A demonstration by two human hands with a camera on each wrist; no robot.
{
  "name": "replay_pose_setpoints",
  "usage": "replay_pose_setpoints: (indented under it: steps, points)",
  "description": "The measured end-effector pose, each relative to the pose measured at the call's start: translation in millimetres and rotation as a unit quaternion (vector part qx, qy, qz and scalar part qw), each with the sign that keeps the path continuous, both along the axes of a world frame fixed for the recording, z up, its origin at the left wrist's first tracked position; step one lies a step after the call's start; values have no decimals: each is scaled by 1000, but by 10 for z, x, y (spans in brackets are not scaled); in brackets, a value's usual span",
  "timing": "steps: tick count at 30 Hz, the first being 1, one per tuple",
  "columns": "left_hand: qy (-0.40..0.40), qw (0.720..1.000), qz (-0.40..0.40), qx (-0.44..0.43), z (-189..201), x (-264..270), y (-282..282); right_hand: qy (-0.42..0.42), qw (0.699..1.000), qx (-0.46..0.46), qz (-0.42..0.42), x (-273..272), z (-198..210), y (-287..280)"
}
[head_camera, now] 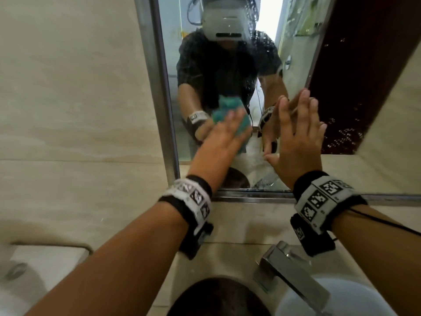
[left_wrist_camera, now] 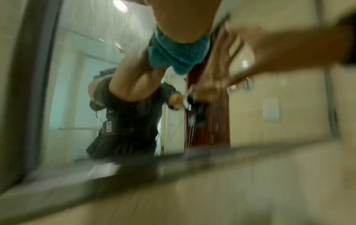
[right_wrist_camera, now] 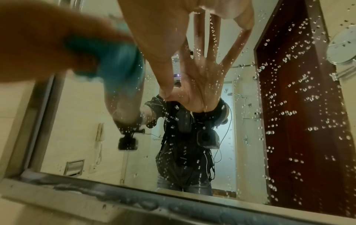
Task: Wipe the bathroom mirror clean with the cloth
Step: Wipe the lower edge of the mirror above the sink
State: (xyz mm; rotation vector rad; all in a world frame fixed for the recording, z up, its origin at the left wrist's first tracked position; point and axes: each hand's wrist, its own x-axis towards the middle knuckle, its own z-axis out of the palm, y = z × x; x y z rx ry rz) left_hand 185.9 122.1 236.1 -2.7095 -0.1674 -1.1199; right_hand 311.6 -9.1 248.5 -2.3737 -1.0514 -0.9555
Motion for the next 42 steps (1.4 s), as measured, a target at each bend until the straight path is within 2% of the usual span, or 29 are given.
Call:
replay_pose_setpoints:
  steps: [2,4,5,6,7,9,11,13,15,18,20,22,23,26,30,32,35,39,42]
  points:
    - [134,990,-12,42,-347,-105,-36,1,1000,-7,4,8,-5,-10]
    - [269,962,26,45,-410,-204,-43,-3,1000,-8,2,9,-8,-5]
    - [295,953,41,45,-373,-217,4,-4,1000,-8,1,-1,-10,-3]
    - [280,958,42,49,-255,-227,28,-4,1000,-7,1,-13,-14,-2]
    - [230,971,27,53,-102,-213,37,-3,1000,-7,2,-15,-16,3]
    - [75,997,2,32,231,-162,37,-3,1000,-4,-2,-18,-12,7]
    - [-37,999,-10,-19,426,-60,80,-11,1000,2,-8,-16,-11,10]
    - [-83,996,-27,-33,425,33,64,-17,1000,9,-6,-7,-18,15]
    - [-61,997,-42,5,209,116,42,-17,1000,5,-3,6,-23,17]
    - [49,996,-55,44,-417,74,39,-20,1000,-12,-5,0,-40,6]
    - [138,989,-25,50,-663,-89,56,-27,999,-18,-16,1,-49,-12]
    - [253,966,29,53,-761,-292,133,-42,999,-15,-22,-29,-76,-29]
    - [283,956,53,56,-769,-392,195,-57,998,-12,-15,-63,-112,-33]
    - [229,966,69,96,-541,-596,318,-119,992,-45,16,-190,-284,11]
    - [44,997,48,51,-243,-622,526,-65,995,-70,21,-218,-431,189]
    - [3,999,24,38,-230,-607,625,-76,995,-62,3,-160,-490,263]
    - [18,999,7,30,-482,-635,691,-104,992,-70,-18,-120,-555,292]
    - [102,994,-7,36,-913,-696,631,-122,987,-96,-42,-142,-544,259]
    - [131,991,4,35,-1029,-691,598,-139,985,-88,-49,-116,-572,282]
